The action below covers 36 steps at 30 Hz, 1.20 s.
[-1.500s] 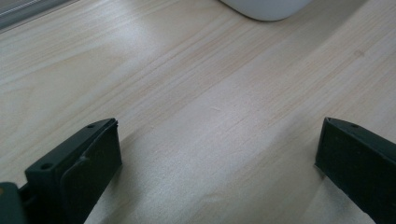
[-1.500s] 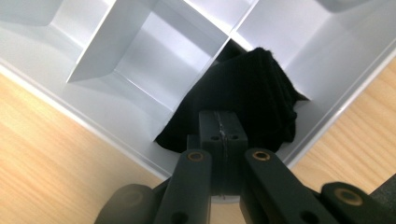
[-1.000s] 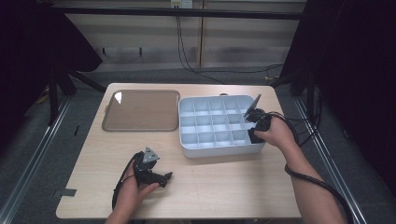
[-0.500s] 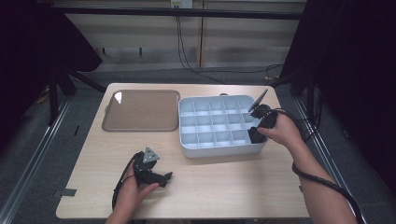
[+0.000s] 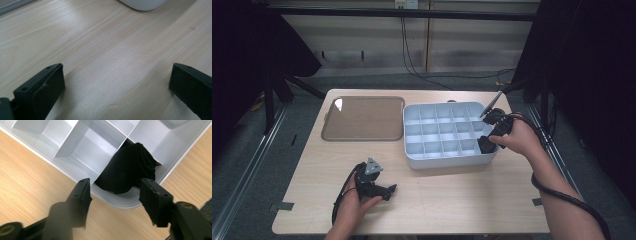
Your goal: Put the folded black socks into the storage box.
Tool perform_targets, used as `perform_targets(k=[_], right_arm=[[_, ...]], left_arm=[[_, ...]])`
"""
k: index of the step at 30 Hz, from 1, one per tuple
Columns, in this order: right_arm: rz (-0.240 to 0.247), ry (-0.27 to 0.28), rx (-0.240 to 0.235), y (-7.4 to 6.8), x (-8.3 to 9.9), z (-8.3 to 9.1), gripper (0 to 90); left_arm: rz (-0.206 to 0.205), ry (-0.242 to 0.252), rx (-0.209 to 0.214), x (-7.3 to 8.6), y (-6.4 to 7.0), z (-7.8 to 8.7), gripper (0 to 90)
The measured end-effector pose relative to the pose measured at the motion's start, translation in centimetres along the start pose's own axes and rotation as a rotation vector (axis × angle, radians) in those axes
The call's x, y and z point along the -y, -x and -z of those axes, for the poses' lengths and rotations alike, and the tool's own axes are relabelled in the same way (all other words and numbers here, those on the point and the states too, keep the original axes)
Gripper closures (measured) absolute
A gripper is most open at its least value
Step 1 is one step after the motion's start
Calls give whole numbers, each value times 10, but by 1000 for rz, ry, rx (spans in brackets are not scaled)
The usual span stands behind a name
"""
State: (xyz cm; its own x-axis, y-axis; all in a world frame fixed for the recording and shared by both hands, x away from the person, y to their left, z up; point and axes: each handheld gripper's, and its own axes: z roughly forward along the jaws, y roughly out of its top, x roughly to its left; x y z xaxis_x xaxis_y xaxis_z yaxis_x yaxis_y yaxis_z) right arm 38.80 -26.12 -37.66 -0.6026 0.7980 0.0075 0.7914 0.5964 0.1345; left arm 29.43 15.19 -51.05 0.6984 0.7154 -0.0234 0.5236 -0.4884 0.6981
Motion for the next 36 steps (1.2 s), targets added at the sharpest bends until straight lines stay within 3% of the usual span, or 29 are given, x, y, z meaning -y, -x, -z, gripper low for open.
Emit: perform_targets(k=[15,29,36], right_arm=[[28,7,14,-9,17,13,251],[33,55,4,-15,45,16,197],[58,74,-13,-24,63,11,188]], left_arm=[[2,0,1,0,0,0,0],[1,0,1,0,0,0,0],[-10,-7,1,0,-1,0,0]])
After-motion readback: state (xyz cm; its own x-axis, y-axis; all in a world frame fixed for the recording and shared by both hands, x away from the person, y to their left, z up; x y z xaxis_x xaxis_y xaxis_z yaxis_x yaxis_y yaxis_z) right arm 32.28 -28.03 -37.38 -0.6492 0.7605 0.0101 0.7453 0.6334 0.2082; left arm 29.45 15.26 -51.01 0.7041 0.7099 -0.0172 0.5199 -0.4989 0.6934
